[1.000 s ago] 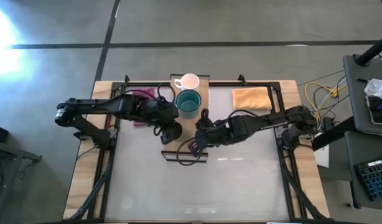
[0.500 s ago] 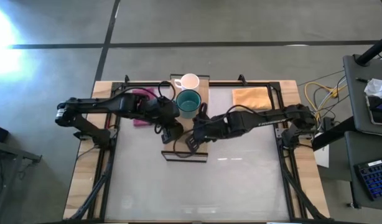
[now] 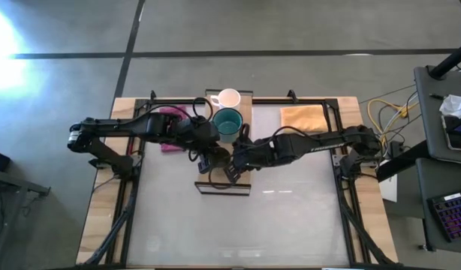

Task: Stack small to large cups/mugs on shelf
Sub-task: Put the gray cup on the shelf

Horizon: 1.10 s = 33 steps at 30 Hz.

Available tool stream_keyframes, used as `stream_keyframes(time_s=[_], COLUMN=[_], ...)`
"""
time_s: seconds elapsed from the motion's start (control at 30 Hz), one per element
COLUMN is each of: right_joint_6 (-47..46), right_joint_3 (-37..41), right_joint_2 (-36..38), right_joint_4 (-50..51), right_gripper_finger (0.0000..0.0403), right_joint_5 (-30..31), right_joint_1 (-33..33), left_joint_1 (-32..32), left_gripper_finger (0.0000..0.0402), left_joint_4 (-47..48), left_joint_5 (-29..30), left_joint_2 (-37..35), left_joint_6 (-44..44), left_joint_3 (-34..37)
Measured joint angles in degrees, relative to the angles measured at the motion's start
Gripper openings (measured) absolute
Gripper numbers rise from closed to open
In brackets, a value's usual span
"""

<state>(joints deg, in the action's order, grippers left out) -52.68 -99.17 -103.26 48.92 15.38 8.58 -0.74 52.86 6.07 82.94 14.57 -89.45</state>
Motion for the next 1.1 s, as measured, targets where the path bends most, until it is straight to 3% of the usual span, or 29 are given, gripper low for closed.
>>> stream_keyframes(time_s=[0.37, 0.7, 0.8, 0.9, 1.1], right_joint_6=[0.1, -1.4, -1.9, -2.4, -3.0], right_joint_3=[0.3, 0.7, 1.6, 2.9, 6.1], right_joint_2=[2.0, 8.1, 9.6, 10.9, 11.9], right_joint_4=[2.0, 9.3, 9.7, 9.5, 8.7], right_gripper_finger=[0.0008, 0.0009, 0.0009, 0.0009, 0.0009], right_joint_5=[-0.3, 4.7, 5.6, 5.7, 5.7], right_joint_1=[0.2, 0.2, 0.2, 0.2, 0.1], left_joint_1=[0.4, 1.1, 0.9, -1.2, -6.4], left_gripper_finger=[0.0092, 0.0092, 0.0092, 0.0091, 0.0091], left_joint_4=[0.3, 2.2, 7.3, 6.6, -3.2], left_joint_5=[0.4, 1.8, 0.1, -1.4, -2.0], left_joint_2=[-1.2, -7.7, -10.0, -12.3, -15.2], left_joint_6=[-0.5, -0.3, 1.8, 5.3, 11.5], left_joint_3=[0.0, -0.4, 1.9, 5.9, 15.4])
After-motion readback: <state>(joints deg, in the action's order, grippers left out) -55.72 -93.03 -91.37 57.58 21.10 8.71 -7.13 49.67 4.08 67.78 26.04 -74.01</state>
